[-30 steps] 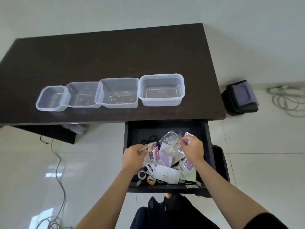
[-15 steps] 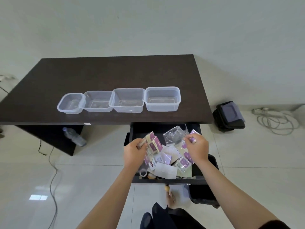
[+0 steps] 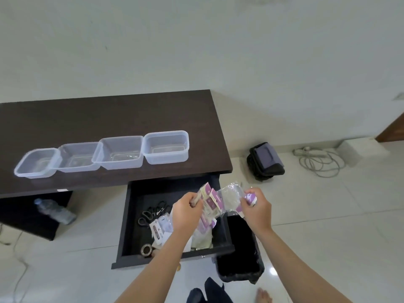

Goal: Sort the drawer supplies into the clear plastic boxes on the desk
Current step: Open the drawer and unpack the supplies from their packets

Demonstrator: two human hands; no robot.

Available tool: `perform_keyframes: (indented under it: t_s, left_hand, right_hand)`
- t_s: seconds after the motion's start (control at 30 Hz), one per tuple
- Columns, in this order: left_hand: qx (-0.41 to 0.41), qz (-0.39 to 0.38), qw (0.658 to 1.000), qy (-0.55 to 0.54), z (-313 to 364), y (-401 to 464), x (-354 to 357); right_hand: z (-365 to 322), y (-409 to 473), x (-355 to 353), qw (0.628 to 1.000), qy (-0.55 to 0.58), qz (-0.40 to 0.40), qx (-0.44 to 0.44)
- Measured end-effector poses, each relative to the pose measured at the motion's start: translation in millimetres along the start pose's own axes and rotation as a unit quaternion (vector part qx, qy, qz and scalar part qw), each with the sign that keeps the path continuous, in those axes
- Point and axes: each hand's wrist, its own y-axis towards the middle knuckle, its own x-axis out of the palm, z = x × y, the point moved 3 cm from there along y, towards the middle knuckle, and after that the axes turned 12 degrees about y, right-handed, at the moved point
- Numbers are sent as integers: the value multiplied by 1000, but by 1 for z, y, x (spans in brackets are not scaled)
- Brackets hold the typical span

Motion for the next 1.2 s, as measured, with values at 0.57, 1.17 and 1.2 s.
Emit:
perform_keyframes:
  t_s: [0.57, 1.17, 1.2]
  left_hand:
    - [-157, -34, 983, 86, 64, -64, 231]
    - [-317, -60, 939, 122, -151, -30, 376]
    - [-318, -61, 940, 110, -159, -25, 382]
  right_hand:
    - [138, 67, -147, 989, -53, -102, 91]
    - [364, 42, -26, 948, -133, -246, 154]
    - [376, 41, -18, 945, -121, -257, 163]
